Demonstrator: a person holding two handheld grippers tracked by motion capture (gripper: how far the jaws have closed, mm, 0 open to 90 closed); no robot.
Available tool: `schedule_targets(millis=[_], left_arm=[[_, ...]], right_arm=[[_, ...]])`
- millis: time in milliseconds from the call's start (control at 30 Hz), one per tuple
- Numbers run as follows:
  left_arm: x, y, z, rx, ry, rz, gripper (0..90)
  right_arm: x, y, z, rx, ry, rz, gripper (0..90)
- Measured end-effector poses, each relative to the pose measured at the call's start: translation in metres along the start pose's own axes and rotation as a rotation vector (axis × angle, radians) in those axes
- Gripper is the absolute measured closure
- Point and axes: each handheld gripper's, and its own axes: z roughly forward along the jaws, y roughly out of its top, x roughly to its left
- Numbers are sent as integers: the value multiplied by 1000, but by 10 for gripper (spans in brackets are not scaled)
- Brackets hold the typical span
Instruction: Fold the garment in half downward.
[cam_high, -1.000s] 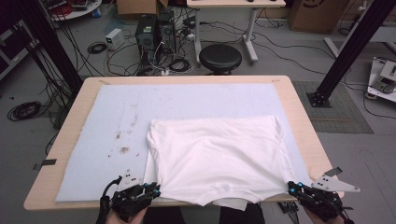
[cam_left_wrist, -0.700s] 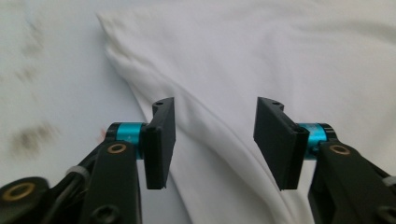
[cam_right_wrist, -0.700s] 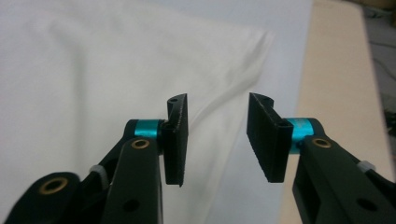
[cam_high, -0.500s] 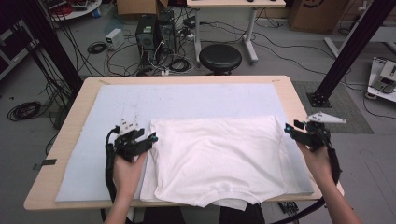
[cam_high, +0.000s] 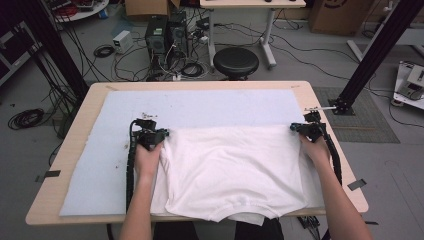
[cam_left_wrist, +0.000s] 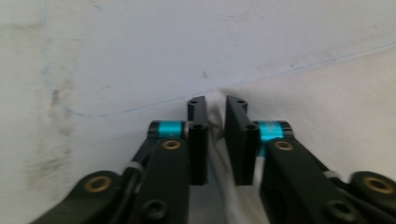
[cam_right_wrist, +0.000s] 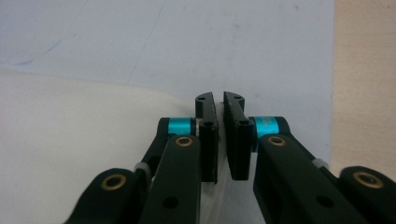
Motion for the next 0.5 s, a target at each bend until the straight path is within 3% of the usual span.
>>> schedule_targets(millis=[233, 300, 400, 433, 500], left_arm=[[-20, 22, 20, 27, -72, 19, 864], [-31, 24, 25, -7, -90, 25, 864], [-39, 23, 30, -15, -87, 20, 864], [-40, 23, 31, -20, -89, 2, 864], [-41, 23, 30, -21, -68, -3, 865]], right_arm=[[-12, -29, -28, -49, -79, 29, 885], [-19, -33, -33, -55, -86, 38, 885], [-35, -28, -34, -47, -101, 54, 887], [-38, -24, -32, -34, -106, 54, 887], [-40, -14, -26, -18, -131, 14, 887]])
